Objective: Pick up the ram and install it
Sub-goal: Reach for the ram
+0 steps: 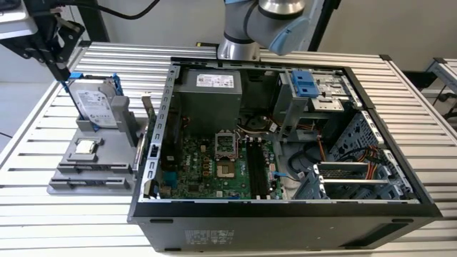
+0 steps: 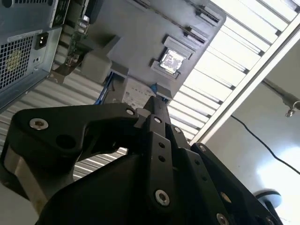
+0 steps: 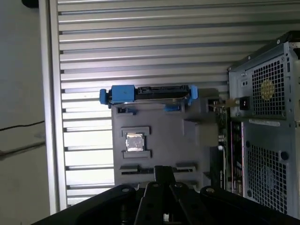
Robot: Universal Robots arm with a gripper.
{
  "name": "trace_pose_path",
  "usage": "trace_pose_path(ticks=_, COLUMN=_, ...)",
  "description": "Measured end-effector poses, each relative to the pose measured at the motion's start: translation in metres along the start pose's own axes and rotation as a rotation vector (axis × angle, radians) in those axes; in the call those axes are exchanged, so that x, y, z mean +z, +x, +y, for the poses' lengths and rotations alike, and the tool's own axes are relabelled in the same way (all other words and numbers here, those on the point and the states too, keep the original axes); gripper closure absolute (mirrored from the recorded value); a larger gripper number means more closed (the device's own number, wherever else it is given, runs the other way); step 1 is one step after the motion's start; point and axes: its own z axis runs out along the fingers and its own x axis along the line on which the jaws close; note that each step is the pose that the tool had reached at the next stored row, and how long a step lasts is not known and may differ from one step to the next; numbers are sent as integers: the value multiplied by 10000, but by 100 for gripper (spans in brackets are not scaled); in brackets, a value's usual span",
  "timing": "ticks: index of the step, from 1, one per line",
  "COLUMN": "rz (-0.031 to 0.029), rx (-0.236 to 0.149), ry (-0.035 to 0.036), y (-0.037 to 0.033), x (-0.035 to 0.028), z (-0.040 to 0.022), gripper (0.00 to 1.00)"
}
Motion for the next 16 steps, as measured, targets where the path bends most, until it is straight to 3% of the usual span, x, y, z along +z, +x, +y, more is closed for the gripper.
trace_pose_path(ticks=16, rz=180, rx=14, ry=-85, y=-31, x=37, z=-626, gripper=100)
